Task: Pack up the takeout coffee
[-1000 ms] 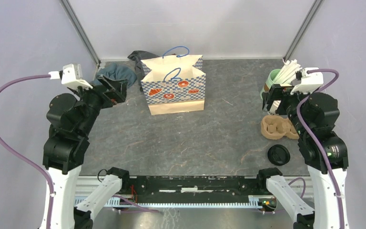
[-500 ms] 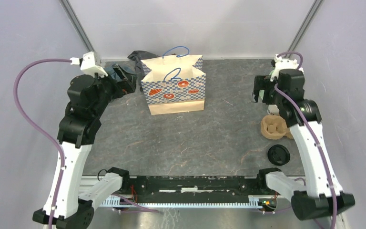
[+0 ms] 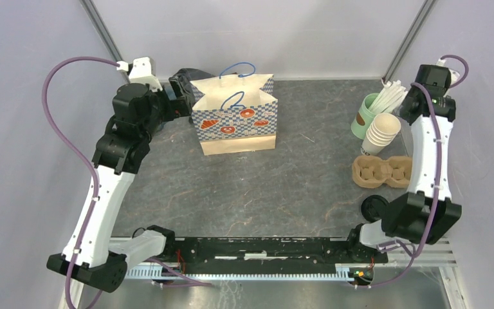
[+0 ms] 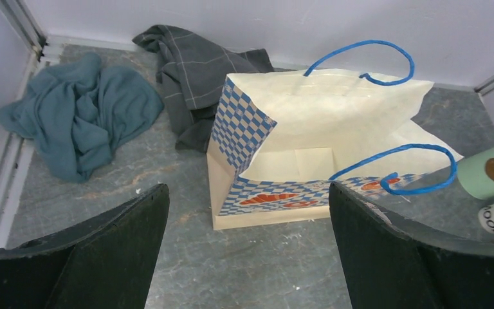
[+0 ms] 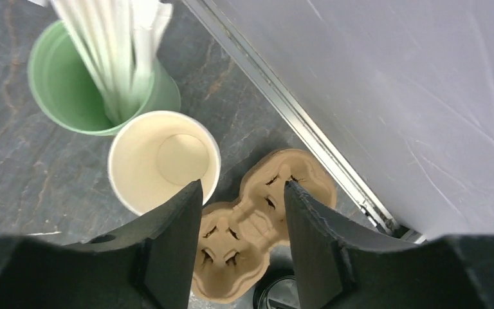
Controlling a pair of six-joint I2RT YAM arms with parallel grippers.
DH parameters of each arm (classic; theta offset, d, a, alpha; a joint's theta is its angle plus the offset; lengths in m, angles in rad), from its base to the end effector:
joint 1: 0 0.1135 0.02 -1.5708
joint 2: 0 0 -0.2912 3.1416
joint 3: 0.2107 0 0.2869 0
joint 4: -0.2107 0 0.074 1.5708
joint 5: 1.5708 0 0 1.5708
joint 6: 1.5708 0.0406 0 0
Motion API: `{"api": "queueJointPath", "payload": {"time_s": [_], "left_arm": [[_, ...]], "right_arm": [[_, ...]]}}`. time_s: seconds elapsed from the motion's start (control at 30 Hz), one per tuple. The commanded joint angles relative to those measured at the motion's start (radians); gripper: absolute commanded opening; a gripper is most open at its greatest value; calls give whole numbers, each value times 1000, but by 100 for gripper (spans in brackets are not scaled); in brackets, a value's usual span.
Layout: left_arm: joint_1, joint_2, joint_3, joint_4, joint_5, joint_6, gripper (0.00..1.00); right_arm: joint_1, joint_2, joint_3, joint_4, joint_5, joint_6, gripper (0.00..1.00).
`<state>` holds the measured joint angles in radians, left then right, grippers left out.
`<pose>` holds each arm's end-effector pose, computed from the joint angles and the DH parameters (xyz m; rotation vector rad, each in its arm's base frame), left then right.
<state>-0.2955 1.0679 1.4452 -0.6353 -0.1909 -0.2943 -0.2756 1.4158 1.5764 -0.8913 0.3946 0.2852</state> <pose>0.2208 -0.0592 0.4987 -0.1335 1.8258 -0.2415 0.3089 -0.1036 0.4309 0.8209 2.1199 -0.4478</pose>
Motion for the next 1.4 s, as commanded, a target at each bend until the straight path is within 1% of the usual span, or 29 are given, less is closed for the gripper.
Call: {"api": "queueJointPath", "payload": {"time_s": [0.0, 0.03, 0.1, 0.17, 0.3, 0.37, 0.47, 0.7, 1.13, 1.2, 1.37], "left_arm": [[-17, 20, 47, 51, -127, 126, 100], [-17, 24, 45, 53, -139, 131, 100], [-17, 33, 42, 53, -149, 140, 100], [-17, 37, 36, 52, -146, 140, 100], [-16, 43, 10, 65, -133, 134, 100], [-17, 51, 11, 72, -134, 138, 100], [-19, 50, 6, 75, -123, 142, 100], [-17, 46, -9, 79, -136, 155, 100], [-18, 53, -6, 76, -137, 160, 100], [-19, 53, -8, 77, -136, 160, 100], [-19, 52, -10, 76, -134, 159, 100]], "right_arm": [[-47, 74, 10, 9, -71, -10, 53], [-56, 84, 3, 18, -97, -25, 49], [-63, 106, -5, 24, -127, -46, 46], [-66, 121, -9, 41, -189, -73, 45], [-68, 139, -14, 61, -214, -76, 45], [-68, 154, -7, 54, -235, -74, 39], [-69, 165, -14, 58, -223, -78, 36], [-69, 183, -29, 55, -202, -81, 36], [-70, 189, -67, 61, -170, -87, 30], [-70, 191, -65, 64, -171, -87, 26], [-70, 189, -45, 59, -165, -67, 18]]}}
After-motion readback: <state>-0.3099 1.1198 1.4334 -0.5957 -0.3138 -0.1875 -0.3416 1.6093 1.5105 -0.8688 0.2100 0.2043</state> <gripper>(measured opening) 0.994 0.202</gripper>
